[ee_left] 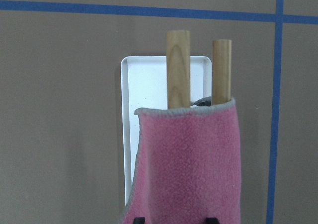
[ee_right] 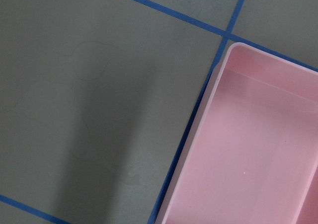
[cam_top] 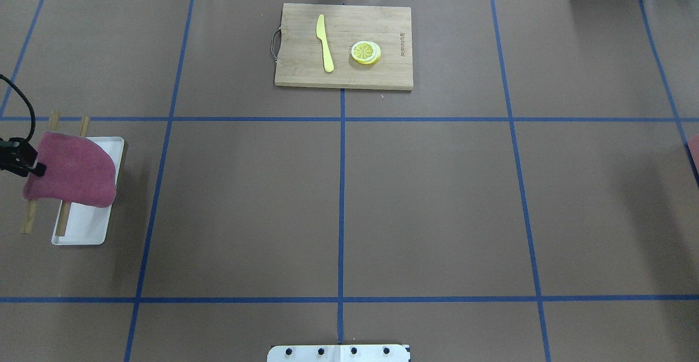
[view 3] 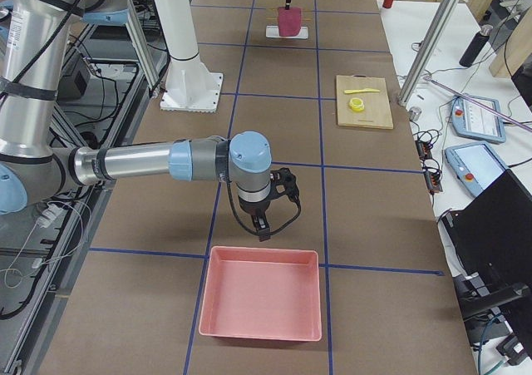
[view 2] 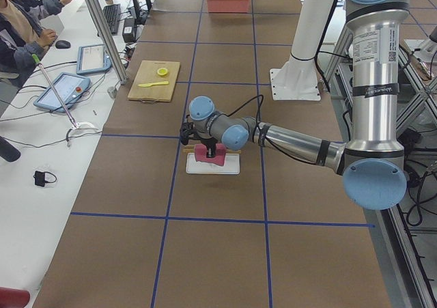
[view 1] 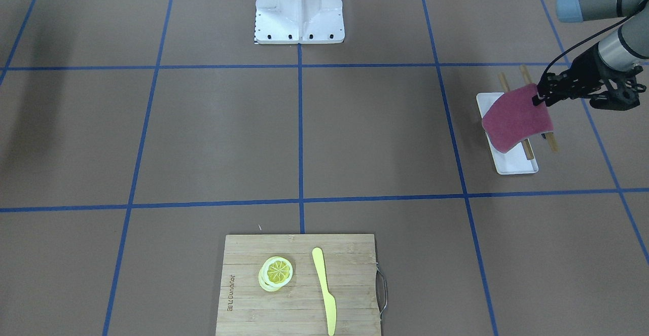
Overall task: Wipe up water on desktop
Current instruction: 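Lower the left gripper onto the pink cloth on the white tray and grasp it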
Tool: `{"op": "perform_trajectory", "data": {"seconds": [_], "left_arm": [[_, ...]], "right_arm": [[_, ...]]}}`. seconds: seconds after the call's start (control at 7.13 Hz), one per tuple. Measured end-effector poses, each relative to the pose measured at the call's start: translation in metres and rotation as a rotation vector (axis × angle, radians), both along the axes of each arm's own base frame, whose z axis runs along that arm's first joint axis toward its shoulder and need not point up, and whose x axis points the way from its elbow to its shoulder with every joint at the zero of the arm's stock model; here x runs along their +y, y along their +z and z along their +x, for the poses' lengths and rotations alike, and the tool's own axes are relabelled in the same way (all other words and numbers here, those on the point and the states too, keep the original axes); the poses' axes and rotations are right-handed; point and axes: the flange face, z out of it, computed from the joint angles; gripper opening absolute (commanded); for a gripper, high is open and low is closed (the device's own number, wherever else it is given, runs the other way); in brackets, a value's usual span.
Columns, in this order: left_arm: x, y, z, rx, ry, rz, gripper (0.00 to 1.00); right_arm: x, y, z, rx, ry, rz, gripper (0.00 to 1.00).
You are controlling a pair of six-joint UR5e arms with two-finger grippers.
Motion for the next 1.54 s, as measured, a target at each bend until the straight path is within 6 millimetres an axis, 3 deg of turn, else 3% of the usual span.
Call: {"op": "perform_trajectory", "data": {"seconds": [0.56, 0.84, 0.98, 1.12, 1.54], "left_arm": [[-0.004, -0.005, 0.002, 0.004, 0.000, 0.010, 0.00], [-0.006, -0.009, 0.003, 0.008, 0.000, 0.017, 0.22], [-0.006, -0.010, 0.003, 0.009, 0.000, 0.019, 0.21], [-0.006, -0.011, 0.002, 0.010, -0.001, 0.020, 0.00], [-0.005, -0.019, -0.001, 0.018, -0.006, 0.034, 0.00]], "right_arm": [[0.000, -0.001, 0.000, -0.001, 0.000, 0.001, 1.00], [0.000, -0.001, 0.000, -0.001, 0.001, 0.002, 1.00], [0.000, -0.001, 0.000, -0.001, 0.001, 0.003, 1.00], [0.000, -0.001, 0.000, -0.001, 0.001, 0.002, 1.00], [0.000, 0.000, 0.000, -0.001, 0.002, 0.000, 1.00]]}}
